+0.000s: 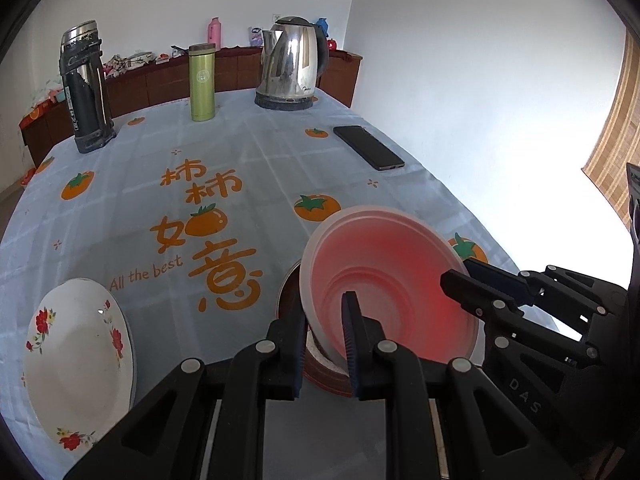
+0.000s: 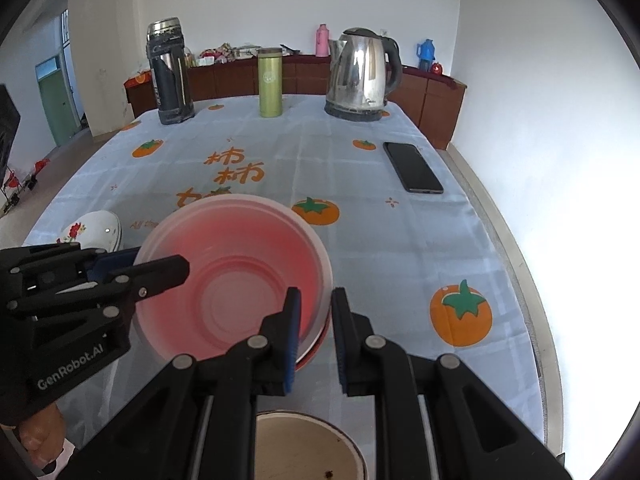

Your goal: Organize plates and bowls

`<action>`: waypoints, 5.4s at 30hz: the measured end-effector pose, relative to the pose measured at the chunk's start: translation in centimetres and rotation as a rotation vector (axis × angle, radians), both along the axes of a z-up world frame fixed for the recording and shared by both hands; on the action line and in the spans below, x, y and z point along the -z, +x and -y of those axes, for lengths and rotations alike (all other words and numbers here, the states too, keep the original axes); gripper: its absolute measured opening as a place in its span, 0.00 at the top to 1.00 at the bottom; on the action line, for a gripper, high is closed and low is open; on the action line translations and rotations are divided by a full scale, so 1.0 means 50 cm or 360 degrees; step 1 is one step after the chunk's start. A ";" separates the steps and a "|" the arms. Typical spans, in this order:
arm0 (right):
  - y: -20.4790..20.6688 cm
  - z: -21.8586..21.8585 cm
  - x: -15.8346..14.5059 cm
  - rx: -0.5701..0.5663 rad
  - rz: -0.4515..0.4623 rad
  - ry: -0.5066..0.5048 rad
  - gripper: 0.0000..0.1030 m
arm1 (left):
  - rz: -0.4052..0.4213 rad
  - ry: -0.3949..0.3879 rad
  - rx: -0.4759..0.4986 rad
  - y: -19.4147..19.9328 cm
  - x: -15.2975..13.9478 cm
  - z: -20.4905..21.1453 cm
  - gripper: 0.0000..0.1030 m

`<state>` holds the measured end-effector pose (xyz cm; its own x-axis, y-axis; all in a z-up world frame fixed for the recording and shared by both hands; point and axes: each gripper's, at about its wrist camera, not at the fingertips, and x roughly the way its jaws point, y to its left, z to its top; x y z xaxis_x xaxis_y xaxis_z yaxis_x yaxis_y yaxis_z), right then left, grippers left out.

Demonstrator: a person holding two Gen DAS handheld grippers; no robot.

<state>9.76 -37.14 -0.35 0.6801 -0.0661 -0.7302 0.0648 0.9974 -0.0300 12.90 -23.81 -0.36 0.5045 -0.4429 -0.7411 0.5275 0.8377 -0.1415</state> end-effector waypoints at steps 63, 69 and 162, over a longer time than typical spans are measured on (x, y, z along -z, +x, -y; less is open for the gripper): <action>0.036 0.013 0.070 0.0010 -0.0146 0.0016 0.84 | -0.0142 0.0048 -0.0002 0.035 0.069 0.013 0.82; 0.036 0.014 0.078 0.0009 -0.0152 0.0019 0.84 | -0.0137 0.0061 -0.0003 0.036 0.078 0.016 0.82; -0.231 0.023 0.110 0.0167 -0.0048 0.0143 0.87 | -0.0163 -0.0034 0.0200 -0.206 0.126 0.015 0.82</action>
